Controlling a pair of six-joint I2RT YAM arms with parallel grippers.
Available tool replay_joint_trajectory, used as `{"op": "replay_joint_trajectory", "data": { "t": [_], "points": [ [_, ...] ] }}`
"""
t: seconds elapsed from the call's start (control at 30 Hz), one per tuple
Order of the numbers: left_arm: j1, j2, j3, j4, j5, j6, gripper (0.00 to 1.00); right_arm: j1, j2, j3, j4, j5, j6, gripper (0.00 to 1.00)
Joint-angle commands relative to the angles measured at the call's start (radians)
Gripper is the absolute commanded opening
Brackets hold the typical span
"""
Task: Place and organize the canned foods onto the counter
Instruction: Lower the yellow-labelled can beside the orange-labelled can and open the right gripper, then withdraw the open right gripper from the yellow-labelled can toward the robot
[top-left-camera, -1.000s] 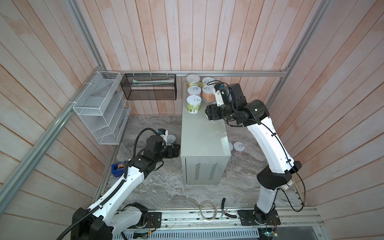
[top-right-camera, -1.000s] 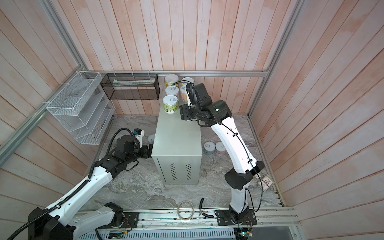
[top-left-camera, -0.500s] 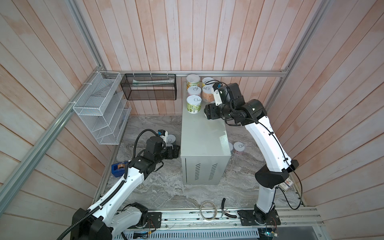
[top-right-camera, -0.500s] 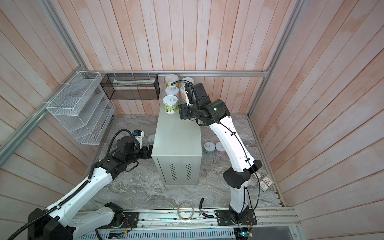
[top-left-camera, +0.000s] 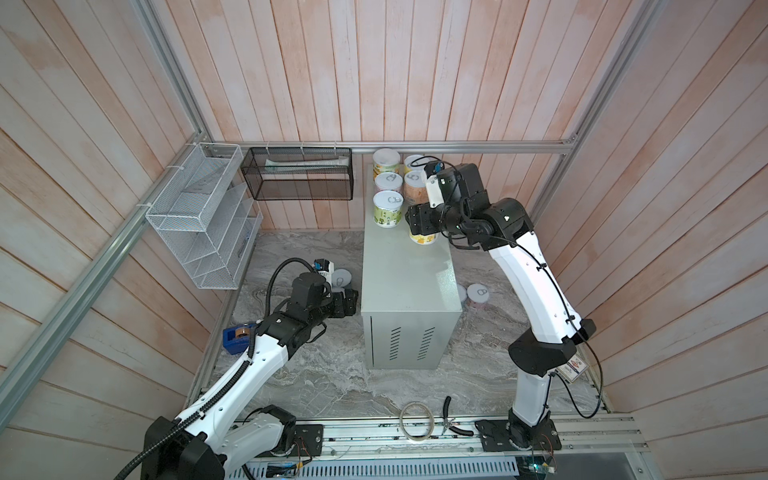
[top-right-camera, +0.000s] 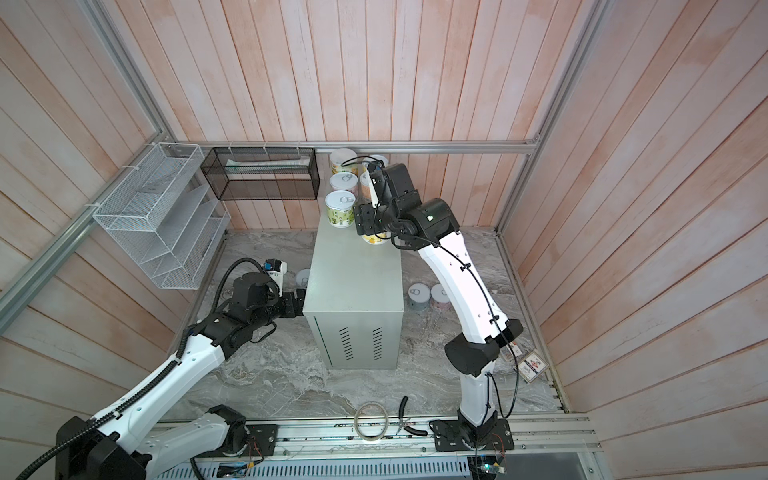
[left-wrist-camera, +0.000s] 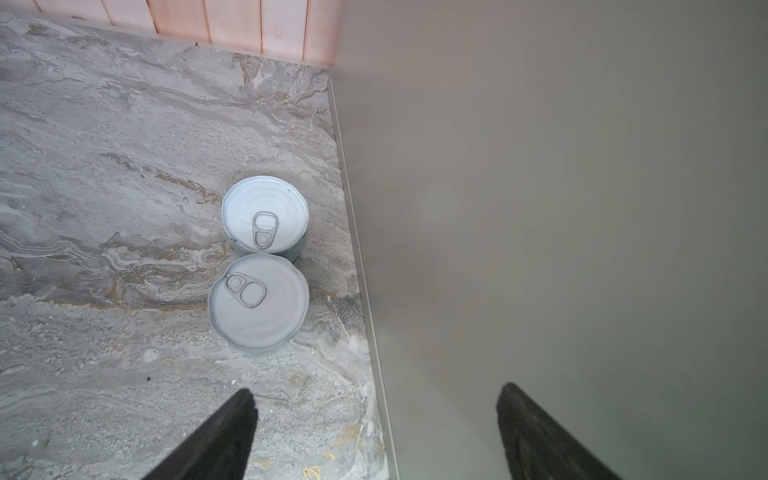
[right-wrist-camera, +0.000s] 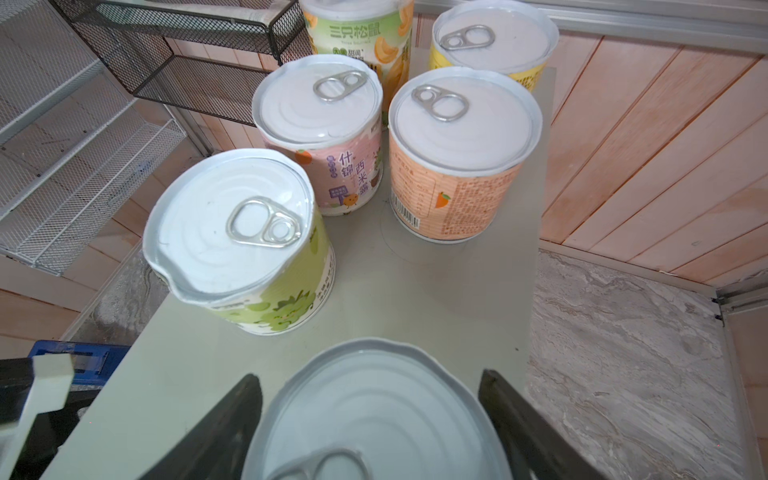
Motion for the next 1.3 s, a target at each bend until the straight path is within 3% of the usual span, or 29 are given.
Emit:
{"op": "replay_joint_trajectory", "data": {
  "t": [0.0,0.27,0.43,0.53,0.77,0.87,1.1,1.27],
  "points": [
    [0.007,0.003,0.023,-0.005,-0.013,0.011,0.93,-0.002,-0.002,0.035,0.032,-0.002,-0.019,0.81],
    [0.006,-0.005,0.022,-0.003,-0.018,0.008,0.93,0.000,-0.074,0.023,0.050,0.012,-0.023,0.80],
    [0.006,-0.014,0.013,-0.001,-0.018,0.002,0.93,0.005,-0.172,-0.113,0.113,0.033,-0.015,0.80],
    [0.007,-0.025,0.005,0.007,-0.023,-0.001,0.93,0.009,-0.266,-0.263,0.191,0.050,-0.029,0.80],
    [0.007,-0.040,-0.007,0.025,-0.037,-0.016,0.93,0.014,-0.698,-0.916,0.656,0.095,-0.038,0.78],
    [0.007,-0.038,-0.008,0.028,-0.039,-0.021,0.93,0.014,-0.853,-1.106,0.775,0.120,-0.009,0.76],
    [0.007,-0.014,0.013,0.024,-0.027,-0.024,0.93,0.014,-0.956,-1.239,0.693,0.158,0.093,0.73],
    [0.006,-0.013,0.010,0.033,-0.017,-0.035,0.92,0.014,-0.967,-1.281,0.689,0.119,0.133,0.59]
  ]
}}
